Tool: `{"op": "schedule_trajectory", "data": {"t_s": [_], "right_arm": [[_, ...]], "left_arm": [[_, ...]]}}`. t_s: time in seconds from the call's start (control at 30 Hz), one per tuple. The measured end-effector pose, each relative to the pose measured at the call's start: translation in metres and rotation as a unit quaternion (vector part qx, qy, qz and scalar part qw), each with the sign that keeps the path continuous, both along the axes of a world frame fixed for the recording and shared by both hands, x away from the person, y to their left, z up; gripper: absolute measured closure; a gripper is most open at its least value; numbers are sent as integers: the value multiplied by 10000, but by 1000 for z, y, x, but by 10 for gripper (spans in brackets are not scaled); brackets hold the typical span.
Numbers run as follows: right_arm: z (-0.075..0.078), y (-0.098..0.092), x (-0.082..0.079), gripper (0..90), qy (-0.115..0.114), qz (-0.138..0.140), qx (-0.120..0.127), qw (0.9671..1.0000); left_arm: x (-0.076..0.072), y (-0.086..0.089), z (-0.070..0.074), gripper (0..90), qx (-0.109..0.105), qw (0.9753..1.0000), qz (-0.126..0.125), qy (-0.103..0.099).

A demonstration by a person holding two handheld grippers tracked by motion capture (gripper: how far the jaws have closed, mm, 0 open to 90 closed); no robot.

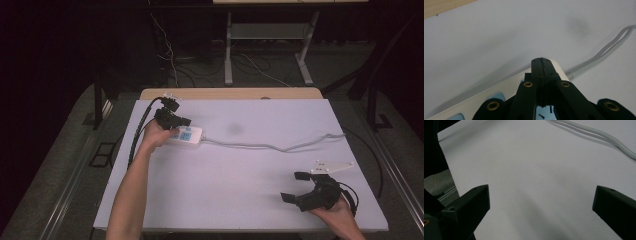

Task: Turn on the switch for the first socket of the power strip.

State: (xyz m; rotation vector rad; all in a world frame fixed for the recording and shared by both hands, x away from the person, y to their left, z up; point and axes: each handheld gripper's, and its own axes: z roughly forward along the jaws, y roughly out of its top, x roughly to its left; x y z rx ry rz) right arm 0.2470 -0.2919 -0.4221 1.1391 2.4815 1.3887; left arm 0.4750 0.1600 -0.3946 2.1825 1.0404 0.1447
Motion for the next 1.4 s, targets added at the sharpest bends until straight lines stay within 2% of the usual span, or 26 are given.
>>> {"op": "schedule_trajectory", "data": {"t_s": [0.3, 0.4, 0.6, 0.8, 0.9, 1.07, 1.2, 1.27, 1.3, 1.4], "right_arm": [[0, 0, 0, 7, 13, 17, -33, 10000], [0, 0, 0, 8, 15, 13, -34, 10000], [0, 0, 0, 8, 10, 12, -39, 10000], [0, 1, -1, 8, 2, 25, -35, 10000], [0, 0, -1, 8, 1, 26, -34, 10000], [0, 2, -1, 8, 13, 35, -45, 10000], [0, 3, -2, 8, -3, 49, -59, 10000], [1, 3, -3, 8, -13, 44, -54, 10000], [1, 3, -3, 8, -27, 32, -54, 10000], [1, 2, -3, 8, -26, 14, -44, 10000]], "left_arm": [[2, 3, -10, 891, 20, 9999, 88, 102], [3, 3, -13, 890, 95, 9998, 56, 154], [2, -1, -15, 891, 153, 9998, 20, 119], [4, -1, -16, 893, 85, 9998, 128, 131], [5, -1, -17, 893, 47, 9994, 249, 238], [4, -3, -17, 896, 118, 9993, 272, 238], [4, -2, -20, 897, 13, 9990, 364, 265], [3, -3, -21, 897, -33, 9988, 443, 211], [3, -4, -22, 897, -121, 9984, 503, 222], [4, -5, -22, 896, -117, 9985, 481, 217]]}}
